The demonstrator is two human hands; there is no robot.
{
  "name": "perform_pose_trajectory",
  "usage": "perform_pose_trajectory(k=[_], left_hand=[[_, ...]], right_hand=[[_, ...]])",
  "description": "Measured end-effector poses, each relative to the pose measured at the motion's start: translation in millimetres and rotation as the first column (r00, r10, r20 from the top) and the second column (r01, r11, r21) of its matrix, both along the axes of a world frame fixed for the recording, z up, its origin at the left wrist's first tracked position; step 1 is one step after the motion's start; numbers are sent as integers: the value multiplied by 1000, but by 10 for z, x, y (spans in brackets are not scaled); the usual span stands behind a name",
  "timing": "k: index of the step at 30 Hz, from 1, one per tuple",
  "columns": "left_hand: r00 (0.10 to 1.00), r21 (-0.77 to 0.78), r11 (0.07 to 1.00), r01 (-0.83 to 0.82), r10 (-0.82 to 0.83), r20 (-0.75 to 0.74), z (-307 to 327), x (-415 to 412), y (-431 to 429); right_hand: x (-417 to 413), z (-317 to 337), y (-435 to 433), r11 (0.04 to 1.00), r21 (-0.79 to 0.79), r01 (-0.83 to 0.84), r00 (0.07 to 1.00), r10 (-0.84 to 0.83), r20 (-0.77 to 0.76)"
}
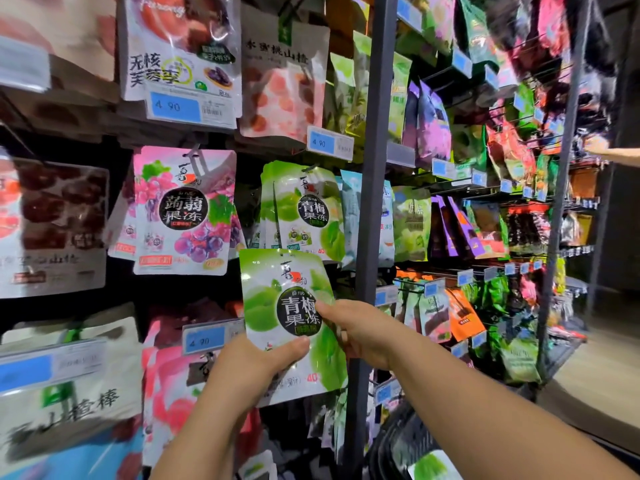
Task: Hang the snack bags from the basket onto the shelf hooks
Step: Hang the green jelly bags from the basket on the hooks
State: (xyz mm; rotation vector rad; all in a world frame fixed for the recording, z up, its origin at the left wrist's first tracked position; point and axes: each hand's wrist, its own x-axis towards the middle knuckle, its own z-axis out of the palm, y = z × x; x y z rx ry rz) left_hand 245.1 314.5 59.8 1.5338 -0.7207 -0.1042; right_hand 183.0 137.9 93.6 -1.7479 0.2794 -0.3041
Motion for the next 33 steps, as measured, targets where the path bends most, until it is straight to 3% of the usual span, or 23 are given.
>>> perform_pose_trajectory(k=[7, 19, 27, 33], left_hand=[[993, -150, 985, 83, -95, -74, 260, 131, -224], [987, -138, 980, 142, -151, -59, 805, 329, -665], [982, -37, 995, -90, 95, 162, 1085, 398, -854], [950, -62, 989, -134, 146, 277, 1163, 467, -942]], right_hand=[[-185, 82, -110, 991, 65, -120, 991, 115, 67], [90, 352, -163, 950, 304, 76, 914, -188, 360], [336, 605, -239, 898, 382, 220, 808, -387, 444], [478, 730, -315, 883, 361, 298, 780, -444, 441]])
